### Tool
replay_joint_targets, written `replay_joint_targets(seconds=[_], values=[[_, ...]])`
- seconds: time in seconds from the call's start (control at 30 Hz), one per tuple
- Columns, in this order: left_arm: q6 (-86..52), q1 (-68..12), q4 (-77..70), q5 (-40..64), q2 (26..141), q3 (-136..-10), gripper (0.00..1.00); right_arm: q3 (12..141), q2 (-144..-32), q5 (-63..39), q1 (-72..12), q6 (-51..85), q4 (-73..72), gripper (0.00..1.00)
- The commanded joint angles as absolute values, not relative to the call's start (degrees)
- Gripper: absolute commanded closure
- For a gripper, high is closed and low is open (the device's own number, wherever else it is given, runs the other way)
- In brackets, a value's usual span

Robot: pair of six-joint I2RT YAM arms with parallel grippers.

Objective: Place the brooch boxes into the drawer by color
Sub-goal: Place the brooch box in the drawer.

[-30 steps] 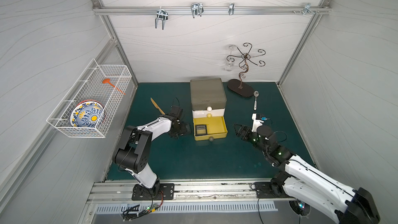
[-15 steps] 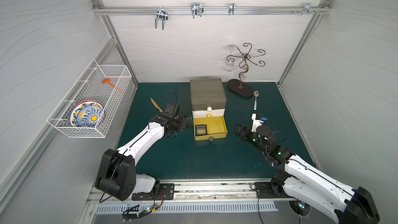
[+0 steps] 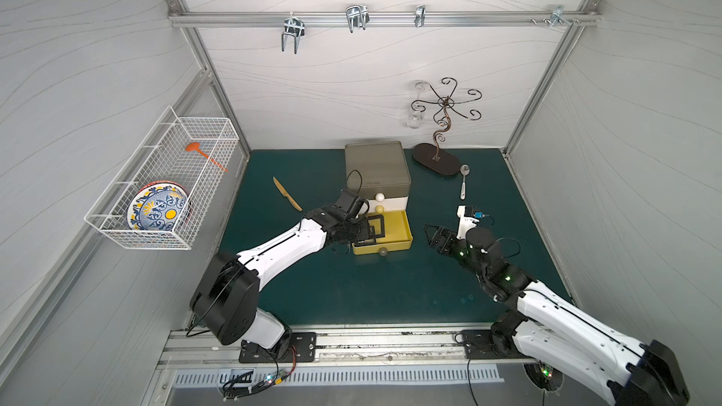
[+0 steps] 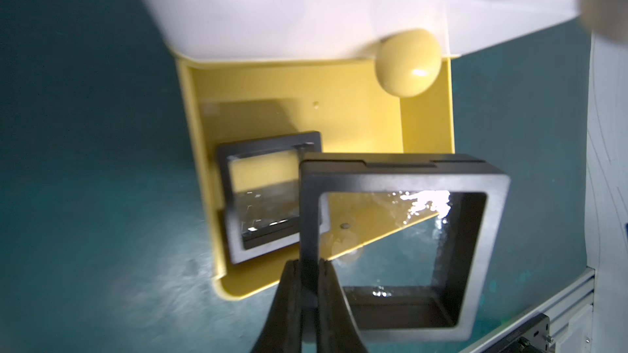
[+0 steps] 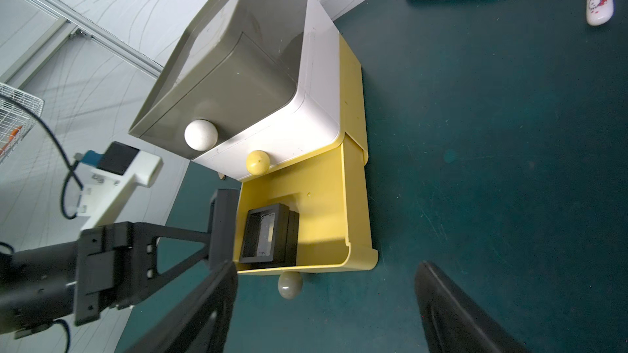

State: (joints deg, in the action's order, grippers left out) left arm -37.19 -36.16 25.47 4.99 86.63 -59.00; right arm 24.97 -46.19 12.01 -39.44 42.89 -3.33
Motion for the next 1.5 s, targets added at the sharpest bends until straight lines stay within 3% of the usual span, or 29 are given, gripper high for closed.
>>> replay_joint_targets(seconds=[0.0,0.5,0.77,1.33,1.4,1.43,1.47], values=[[-38.5,-37.4,21.7,4.9,89.5,-63.5,1.00,24.4,-44.3,13.4,-39.2,41.7,-2.0,0.13],[-38.3,-40.0,21.9,4.9,97.6,-68.3,1.00,22.7,-42.0,14.3,-39.0,41.8,-1.1,0.13],[-37.9,-40.1,22.9,3.5,97.8,-68.4,0.83,22.6,-43.0,14.1,-39.1,41.9,-1.6,0.13],[-36.5,-40.1,26.2,-0.6,89.7,-68.9,0.73,22.7,-45.8,9.5,-39.3,40.5,-3.7,0.15],[-35.8,-40.0,27.6,-3.0,86.4,-68.7,0.72,23.0,-47.8,6.8,-39.5,39.6,-4.7,0.18],[-35.3,-39.8,28.2,-3.8,84.9,-68.6,0.72,23.1,-49.3,5.5,-39.6,39.0,-5.3,0.26],[-34.8,-39.3,28.7,-4.4,83.4,-68.3,0.71,23.2,-51.0,3.8,-39.8,38.5,-6.3,0.43]])
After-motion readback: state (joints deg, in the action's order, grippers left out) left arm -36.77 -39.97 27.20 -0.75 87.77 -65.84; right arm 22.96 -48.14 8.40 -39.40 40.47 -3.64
